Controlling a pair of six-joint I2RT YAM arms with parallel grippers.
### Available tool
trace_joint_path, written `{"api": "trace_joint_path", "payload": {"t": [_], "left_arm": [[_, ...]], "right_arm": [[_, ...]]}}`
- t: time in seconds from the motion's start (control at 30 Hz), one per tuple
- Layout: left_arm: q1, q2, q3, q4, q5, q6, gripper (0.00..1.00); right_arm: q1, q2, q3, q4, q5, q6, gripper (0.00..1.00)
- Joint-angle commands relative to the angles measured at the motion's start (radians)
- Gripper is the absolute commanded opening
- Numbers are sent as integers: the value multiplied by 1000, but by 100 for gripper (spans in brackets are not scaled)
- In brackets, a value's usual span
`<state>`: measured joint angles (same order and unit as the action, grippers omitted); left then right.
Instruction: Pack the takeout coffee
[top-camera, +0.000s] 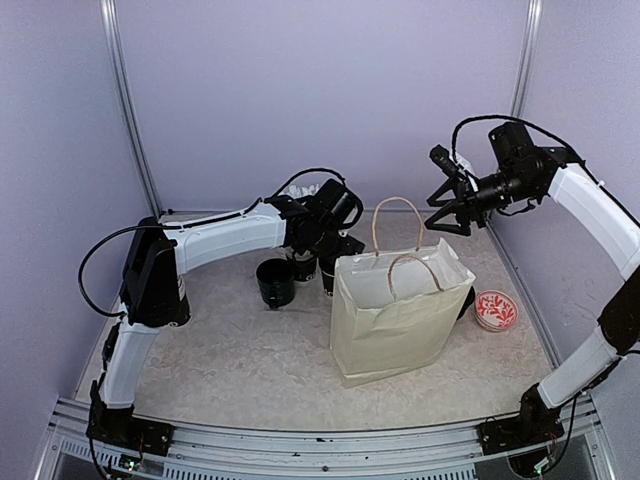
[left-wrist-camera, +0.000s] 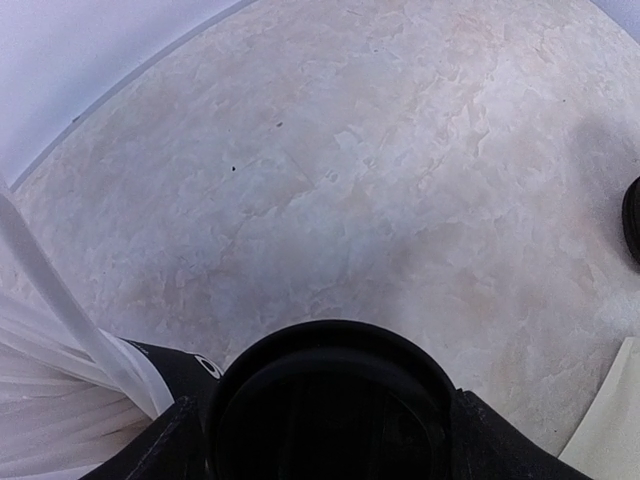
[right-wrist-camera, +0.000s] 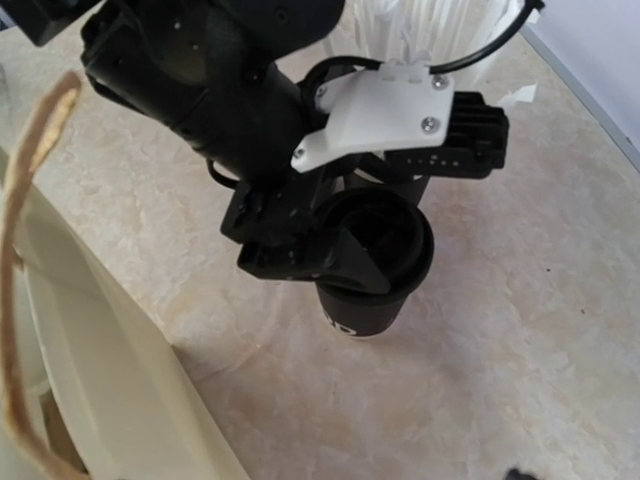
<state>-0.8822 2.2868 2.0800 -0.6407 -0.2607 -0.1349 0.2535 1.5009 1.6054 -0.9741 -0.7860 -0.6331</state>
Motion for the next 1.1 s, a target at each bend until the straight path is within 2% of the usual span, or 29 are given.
{"api": "trace_joint_path", "payload": {"t": [0.0,0.17,0.4,0.67,1.07], "left_arm": [[5,24,19,-39,52,-12,82],[0,30,21,-53,58,-8,80],[-17,-16,-5,-76,54,-16,70],[-49,-178,-166,-73,41,-17,64],[-78,-384,-432,-75,11,-52,64]], "right_arm": [[6,6,0,7,-18,12,78],[6,5,-2,7,-18,11,78],[6,5,1,8,-19,13,78],[5,17,12,11,-27,12,78],[6,37,39,6,-41,14,78]]}}
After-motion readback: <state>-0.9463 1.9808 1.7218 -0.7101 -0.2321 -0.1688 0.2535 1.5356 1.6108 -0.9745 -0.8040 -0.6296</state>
